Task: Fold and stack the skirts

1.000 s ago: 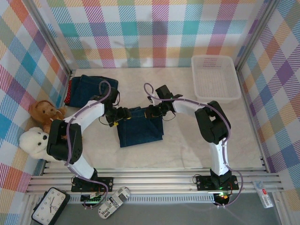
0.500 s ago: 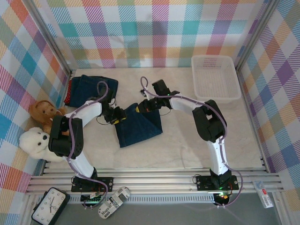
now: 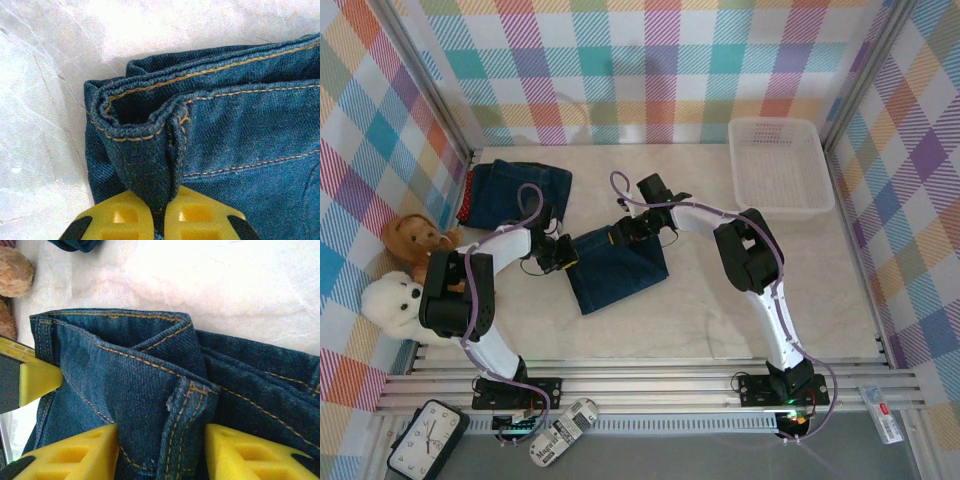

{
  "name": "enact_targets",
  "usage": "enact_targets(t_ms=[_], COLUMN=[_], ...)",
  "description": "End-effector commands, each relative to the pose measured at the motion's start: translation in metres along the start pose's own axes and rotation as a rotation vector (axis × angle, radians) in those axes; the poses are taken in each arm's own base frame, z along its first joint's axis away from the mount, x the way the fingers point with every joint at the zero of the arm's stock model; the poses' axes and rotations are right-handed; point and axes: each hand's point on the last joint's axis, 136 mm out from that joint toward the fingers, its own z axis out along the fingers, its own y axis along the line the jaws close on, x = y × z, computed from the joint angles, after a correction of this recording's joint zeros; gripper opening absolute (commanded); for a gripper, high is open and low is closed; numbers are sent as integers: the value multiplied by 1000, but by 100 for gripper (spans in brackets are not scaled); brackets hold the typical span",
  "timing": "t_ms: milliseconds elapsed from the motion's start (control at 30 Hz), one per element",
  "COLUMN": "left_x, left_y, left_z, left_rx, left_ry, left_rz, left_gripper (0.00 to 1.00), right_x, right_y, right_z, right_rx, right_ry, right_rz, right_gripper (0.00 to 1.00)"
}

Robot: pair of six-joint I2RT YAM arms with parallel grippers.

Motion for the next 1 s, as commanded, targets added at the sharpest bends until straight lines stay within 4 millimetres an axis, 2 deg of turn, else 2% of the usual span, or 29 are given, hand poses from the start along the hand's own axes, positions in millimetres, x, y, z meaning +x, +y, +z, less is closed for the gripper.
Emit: enact_targets(t_ms=[0, 200, 233, 267, 300, 333, 467, 567, 700, 767, 833, 967], left_x=[20, 18, 18, 18, 17, 15, 5, 5, 19, 24, 27, 22], left_y=[29, 26, 25, 23, 20, 16, -14, -34, -55, -61, -59, -31], left_z=[15, 15, 14, 13, 9, 5, -33, -62, -81, -81, -73, -35], left_rx=[-85, -71, -66, -60, -51, -40, 48, 111, 171, 194, 186, 67], left_ry=[73, 67, 68, 66, 62, 56, -9, -64, -51, -35, -16, 23], left_rz=[-39, -43, -43, -41, -39, -36, 5, 50, 75, 72, 59, 18], left_gripper=[0, 0, 0, 0, 0, 0, 0, 0, 0, 0, 0, 0], right_x=[17, 20, 18, 15, 11, 8, -4, 5, 23, 30, 37, 39], right_y=[17, 18, 20, 24, 27, 29, 43, 50, 51, 46, 37, 22], right_z=[10, 16, 13, 10, 5, -2, -37, -52, -62, -64, -64, -47], right_rx=[-132, -170, -176, -179, -164, -151, -78, -57, -50, -23, 2, -13], right_ry=[78, 107, 102, 92, 71, 50, -23, -27, -11, -10, -5, 37], right_rz=[-4, 24, 22, 15, 5, -7, -9, 66, 165, 203, 236, 260], right_gripper=[48, 47, 42, 25, 14, 9, 0, 0, 0, 0, 0, 0])
